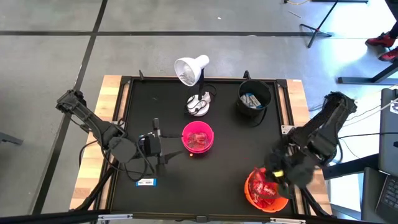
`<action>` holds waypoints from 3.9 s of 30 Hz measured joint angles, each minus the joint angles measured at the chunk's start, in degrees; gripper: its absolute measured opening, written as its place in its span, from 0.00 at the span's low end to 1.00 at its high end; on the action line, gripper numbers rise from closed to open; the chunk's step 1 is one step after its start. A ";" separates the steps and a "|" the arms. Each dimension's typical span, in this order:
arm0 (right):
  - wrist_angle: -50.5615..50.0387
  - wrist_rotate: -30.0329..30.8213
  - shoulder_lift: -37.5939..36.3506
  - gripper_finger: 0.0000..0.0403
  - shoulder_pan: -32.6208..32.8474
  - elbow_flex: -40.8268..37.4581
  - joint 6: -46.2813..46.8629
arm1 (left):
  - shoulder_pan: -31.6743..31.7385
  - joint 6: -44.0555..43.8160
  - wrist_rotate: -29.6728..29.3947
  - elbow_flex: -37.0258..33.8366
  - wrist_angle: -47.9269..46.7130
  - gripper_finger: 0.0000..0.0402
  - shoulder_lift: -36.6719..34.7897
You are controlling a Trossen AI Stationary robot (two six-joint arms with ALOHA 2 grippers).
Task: Sort candy
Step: Put the red candy into the orange bucket, then put the white chocolate bar into the black bucket
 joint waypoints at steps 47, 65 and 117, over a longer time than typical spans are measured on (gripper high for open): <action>-8.18 -6.16 1.42 0.08 12.23 0.00 13.59 | -2.56 -53.97 9.80 -0.07 -48.70 0.56 11.21; -2.59 -6.42 1.42 0.35 12.23 0.00 0.35 | -2.70 -55.60 9.77 -0.07 -52.00 0.56 12.13; -0.80 34.24 5.68 0.48 7.92 0.00 -14.37 | 35.71 -29.84 47.54 -27.18 -47.71 0.47 -3.69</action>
